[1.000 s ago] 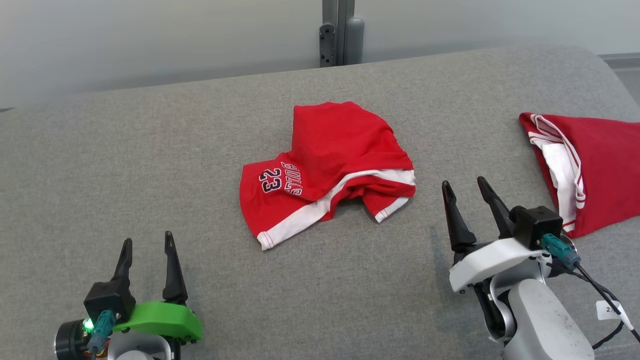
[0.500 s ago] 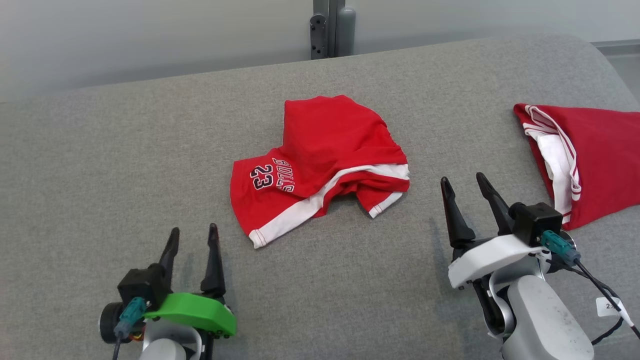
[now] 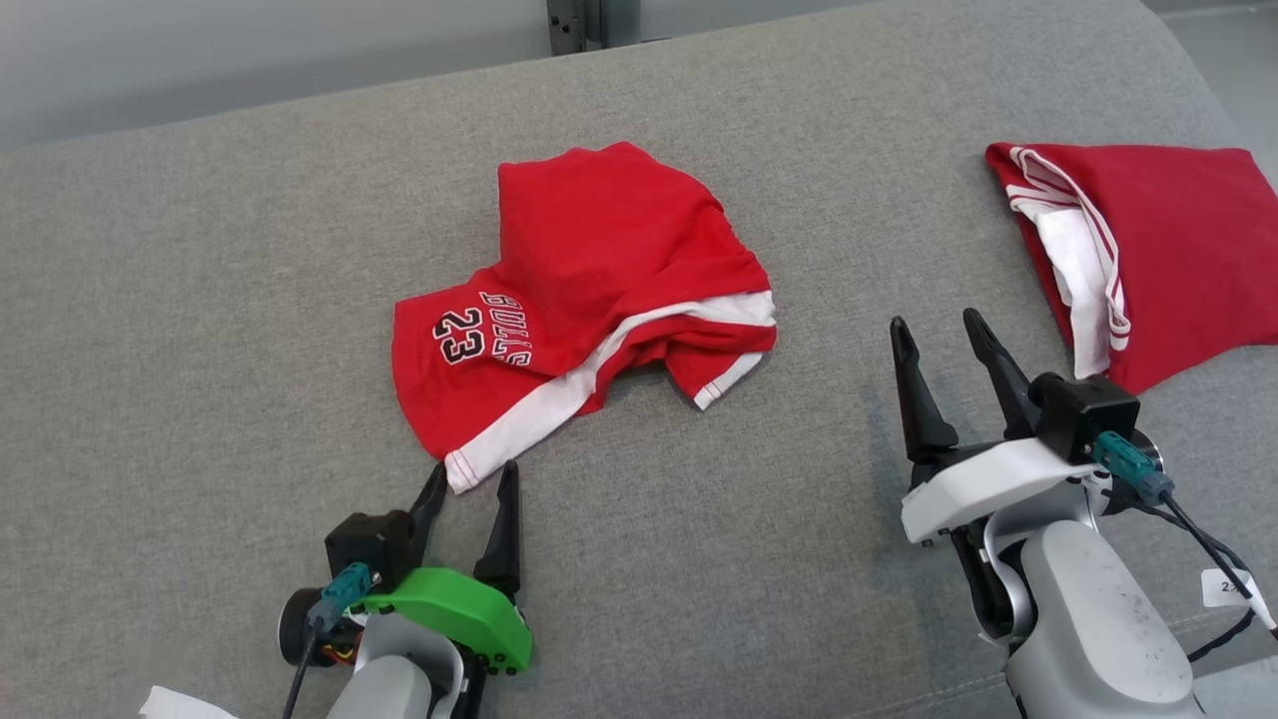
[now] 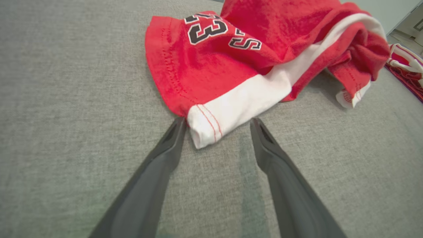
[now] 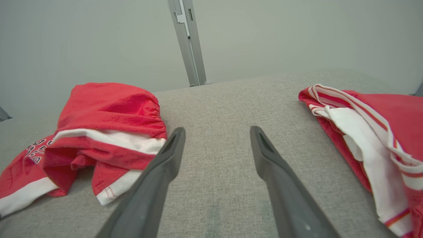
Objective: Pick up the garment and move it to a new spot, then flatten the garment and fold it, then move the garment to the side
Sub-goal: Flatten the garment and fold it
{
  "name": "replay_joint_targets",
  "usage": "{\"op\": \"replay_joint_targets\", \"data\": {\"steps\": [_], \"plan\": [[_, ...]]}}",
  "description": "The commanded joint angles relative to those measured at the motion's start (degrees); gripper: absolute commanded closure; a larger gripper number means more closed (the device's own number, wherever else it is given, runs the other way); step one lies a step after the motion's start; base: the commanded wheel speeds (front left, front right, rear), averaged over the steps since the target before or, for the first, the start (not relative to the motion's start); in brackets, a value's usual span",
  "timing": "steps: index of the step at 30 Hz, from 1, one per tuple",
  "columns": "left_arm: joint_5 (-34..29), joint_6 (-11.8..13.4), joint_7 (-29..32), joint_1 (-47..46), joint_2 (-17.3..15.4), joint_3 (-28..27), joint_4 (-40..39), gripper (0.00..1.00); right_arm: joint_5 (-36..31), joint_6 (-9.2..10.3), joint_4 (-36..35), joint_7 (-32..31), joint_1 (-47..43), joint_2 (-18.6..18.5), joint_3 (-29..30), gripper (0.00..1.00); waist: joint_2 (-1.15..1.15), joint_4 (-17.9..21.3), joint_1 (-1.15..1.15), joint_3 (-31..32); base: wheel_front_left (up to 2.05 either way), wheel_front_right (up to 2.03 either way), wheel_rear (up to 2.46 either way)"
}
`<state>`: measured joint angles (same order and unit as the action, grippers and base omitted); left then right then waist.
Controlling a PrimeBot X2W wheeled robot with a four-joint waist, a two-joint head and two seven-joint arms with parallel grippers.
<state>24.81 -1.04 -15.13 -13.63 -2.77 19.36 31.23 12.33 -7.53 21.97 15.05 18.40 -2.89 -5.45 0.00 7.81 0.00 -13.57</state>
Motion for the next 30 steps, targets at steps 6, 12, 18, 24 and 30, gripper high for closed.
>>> {"op": "replay_joint_targets", "data": {"steps": [6, 12, 18, 24, 30], "plan": [[1.5, 0.7, 0.1, -1.7, -0.3, -0.2, -0.3, 1.00, -0.5, 0.08, -0.2, 0.2, 0.9, -0.1, 0.6, 0.00, 0.00, 0.2, 0.00, -1.3, 0.00, 0.00, 0.00], [1.2, 0.4, 0.0, -1.3, -0.3, -2.0, -2.4, 1.00, -0.5, 0.08, -0.1, 0.2, 0.7, -0.1, 1.1, 0.00, 0.00, -1.9, 0.00, -0.9, 0.00, 0.00, 0.00], [0.1, 0.8, 0.0, 0.9, -0.2, -7.1, -7.6, 1.00, 0.0, 0.08, 0.5, 0.2, -0.3, -0.1, 1.1, 0.00, 0.00, -4.8, 0.00, 0.5, 0.00, 0.00, 0.00], [-2.0, 1.2, 0.0, 2.9, -0.3, -12.6, -11.1, 1.00, 0.6, 0.08, 1.1, 0.2, -0.8, -0.1, 0.1, 0.00, 0.00, -6.7, 0.00, 1.7, 0.00, 0.00, 0.00], [-4.1, 1.6, 0.0, 3.7, -0.2, -16.8, -8.9, 1.00, 0.8, 0.08, 1.7, 0.2, -1.1, -0.1, -1.0, 0.00, 0.00, -7.2, 0.00, 2.2, 0.00, 0.00, 0.00]]}}
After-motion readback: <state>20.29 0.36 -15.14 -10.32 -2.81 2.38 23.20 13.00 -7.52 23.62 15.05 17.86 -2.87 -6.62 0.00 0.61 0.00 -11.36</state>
